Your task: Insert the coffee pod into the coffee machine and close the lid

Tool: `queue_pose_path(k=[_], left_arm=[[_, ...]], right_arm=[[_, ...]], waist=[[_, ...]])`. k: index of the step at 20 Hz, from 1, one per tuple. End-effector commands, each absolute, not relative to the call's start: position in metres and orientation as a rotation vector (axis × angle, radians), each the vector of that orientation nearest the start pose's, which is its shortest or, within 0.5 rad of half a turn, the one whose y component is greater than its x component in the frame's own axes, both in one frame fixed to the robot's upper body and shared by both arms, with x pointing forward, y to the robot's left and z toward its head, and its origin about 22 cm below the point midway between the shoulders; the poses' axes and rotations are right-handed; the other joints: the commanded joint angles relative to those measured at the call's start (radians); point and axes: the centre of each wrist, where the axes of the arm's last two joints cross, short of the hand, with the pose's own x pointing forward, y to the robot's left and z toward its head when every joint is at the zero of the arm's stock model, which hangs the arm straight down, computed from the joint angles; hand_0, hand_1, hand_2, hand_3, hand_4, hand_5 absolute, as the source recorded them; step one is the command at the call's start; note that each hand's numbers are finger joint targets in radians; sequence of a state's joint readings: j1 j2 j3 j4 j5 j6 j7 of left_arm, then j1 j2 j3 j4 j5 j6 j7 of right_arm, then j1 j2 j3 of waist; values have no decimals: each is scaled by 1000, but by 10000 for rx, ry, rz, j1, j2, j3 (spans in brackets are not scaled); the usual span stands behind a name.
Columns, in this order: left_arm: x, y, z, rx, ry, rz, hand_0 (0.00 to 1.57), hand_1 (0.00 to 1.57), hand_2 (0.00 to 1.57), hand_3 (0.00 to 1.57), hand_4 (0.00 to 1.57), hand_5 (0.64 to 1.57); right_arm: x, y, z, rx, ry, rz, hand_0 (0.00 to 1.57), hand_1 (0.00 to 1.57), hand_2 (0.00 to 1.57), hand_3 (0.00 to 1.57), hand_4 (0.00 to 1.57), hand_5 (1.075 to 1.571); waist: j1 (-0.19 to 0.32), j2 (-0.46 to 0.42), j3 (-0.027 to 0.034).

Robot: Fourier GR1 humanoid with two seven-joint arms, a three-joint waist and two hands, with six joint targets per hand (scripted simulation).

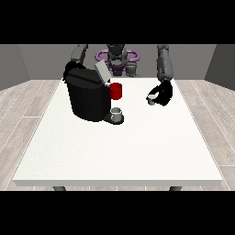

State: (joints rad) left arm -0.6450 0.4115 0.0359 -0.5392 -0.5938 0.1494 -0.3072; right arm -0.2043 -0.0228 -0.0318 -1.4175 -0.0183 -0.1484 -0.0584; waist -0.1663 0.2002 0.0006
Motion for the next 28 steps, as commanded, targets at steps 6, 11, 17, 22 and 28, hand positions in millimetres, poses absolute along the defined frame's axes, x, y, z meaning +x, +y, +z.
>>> queue_pose_path(k=[6, 11, 17, 22, 28], left_arm=[[409, 302, 51, 6481, -15088, -8958, 1342, 1342, 1397, 1362, 593, 1571], [423, 289, 85, 6138, -15346, -9720, 1256, 1256, 1331, 1292, 545, 1571], [437, 300, 133, 6338, -15990, -9058, 1253, 1253, 1328, 1281, 537, 1571], [439, 289, 135, 6014, -15957, -9031, 1253, 1253, 1328, 1281, 537, 1571], [453, 286, 202, 6663, -16517, -8148, 1272, 1272, 1307, 1244, 512, 1571]], right_arm=[[294, -223, -6, -903, -15817, -595, 0, 0, 0, 0, 490, 1571], [298, -222, -17, -966, -15816, -988, 0, 0, 0, 0, 407, 1571], [308, -219, 9, -426, -16333, -595, 0, 0, 0, 0, 475, 1571], [305, -221, 1, -342, -16402, -636, 0, 0, 0, 0, 500, 1571], [315, -213, 23, -530, -16349, -149, 0, 0, 0, 0, 492, 1571]], waist=[[149, -661, -4], [432, -843, -2], [-279, -604, -6], [-248, -595, -5], [-893, -390, -7]])
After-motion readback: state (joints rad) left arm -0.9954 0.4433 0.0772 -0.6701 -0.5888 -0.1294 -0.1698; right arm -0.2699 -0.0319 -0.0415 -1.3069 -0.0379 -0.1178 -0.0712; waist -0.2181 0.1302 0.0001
